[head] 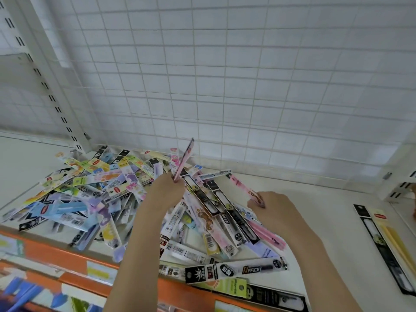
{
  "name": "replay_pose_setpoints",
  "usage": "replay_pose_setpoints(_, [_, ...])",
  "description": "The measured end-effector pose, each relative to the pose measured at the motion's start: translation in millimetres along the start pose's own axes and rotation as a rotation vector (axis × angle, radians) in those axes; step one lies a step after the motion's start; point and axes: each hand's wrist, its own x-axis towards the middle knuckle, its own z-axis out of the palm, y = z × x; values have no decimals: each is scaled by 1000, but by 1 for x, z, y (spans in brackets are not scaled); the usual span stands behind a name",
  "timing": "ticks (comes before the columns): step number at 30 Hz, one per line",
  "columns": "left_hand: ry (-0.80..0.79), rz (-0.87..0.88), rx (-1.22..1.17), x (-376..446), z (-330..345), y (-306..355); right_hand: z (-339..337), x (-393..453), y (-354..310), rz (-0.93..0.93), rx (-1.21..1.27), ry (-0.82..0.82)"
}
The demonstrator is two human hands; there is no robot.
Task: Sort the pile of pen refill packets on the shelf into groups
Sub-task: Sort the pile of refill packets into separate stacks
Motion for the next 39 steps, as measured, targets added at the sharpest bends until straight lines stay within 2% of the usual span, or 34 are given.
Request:
replay_pose_setpoints(3, [28,-6,-124,-10,-9,-5,6,4,-11,-19,27,-25])
replay_pose_setpoints(6, [80,-3,-93,-15,-16,-11,12,5,-22,2,93,-49])
replay_pose_setpoints(14, [87,-26,-64,-16,-17,-11,20,7,-25,45,56,-52])
replay_pose_setpoints(19, [88,-14,-162,-4,-1,2,10,6,-12,91,80,-17])
replay_pose_setpoints(21, [84,-18,-107,4,8,6,5,3,-5,102,97,10])
replay_pose_setpoints(25, [126,32,281,19,26,17,-8,-6,10,130,41,76])
replay_pose_setpoints(27, [130,2,374,26,32,18,-14,-10,16,147,4,112])
replay_pose_setpoints(32, [147,-51,417,37,42,18,-21,-21,27,189,23,125])
replay_pose_setpoints(39, [60,-57,349,35,36,27,-21,-32,30,179,96,89])
